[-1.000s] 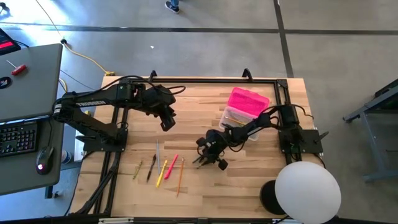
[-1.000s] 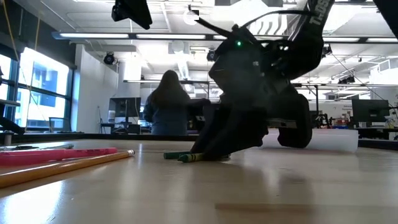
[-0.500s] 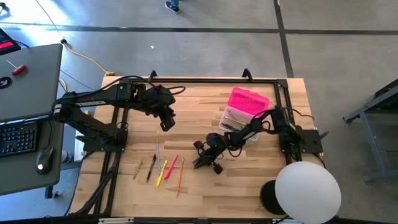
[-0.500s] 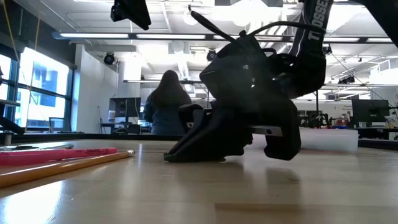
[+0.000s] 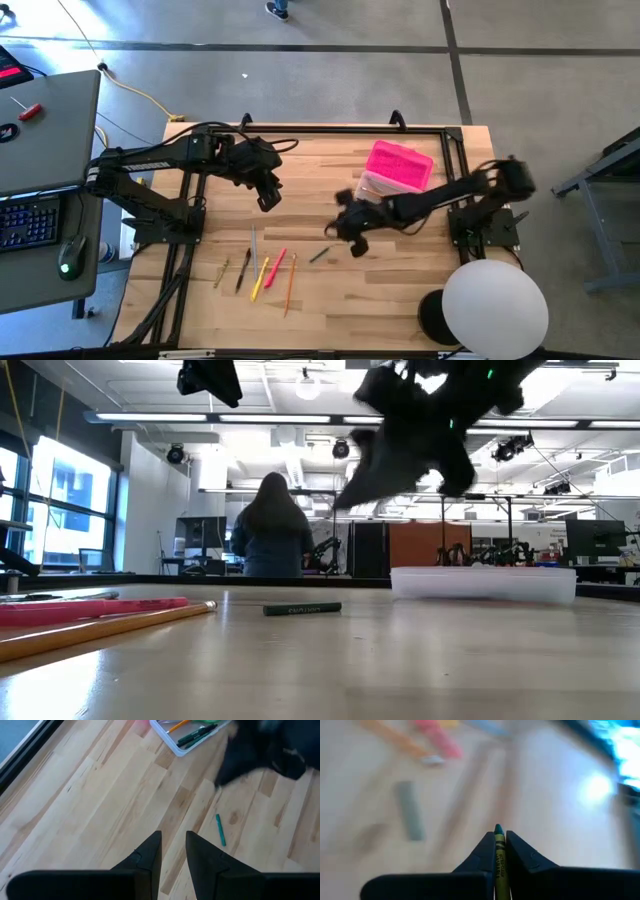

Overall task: Pick & place school supplies into a supply box
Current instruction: Put the right green crayon into the pink supply box

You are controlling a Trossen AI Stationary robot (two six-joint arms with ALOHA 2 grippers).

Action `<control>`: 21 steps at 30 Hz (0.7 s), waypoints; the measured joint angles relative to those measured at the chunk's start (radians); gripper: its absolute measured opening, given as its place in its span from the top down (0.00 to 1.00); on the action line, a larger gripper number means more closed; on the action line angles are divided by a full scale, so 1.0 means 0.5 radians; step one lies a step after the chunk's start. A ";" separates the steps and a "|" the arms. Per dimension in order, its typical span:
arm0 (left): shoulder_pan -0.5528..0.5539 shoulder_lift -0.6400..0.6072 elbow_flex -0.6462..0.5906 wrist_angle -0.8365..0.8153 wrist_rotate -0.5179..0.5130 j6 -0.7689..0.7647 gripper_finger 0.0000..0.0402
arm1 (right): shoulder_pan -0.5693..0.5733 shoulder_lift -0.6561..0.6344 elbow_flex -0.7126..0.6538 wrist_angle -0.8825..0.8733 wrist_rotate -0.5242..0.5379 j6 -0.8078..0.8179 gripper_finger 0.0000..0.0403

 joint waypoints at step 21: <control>0.000 0.000 0.000 0.080 -0.007 -0.038 0.70 | -0.486 -0.401 -1.259 1.276 0.120 0.717 0.95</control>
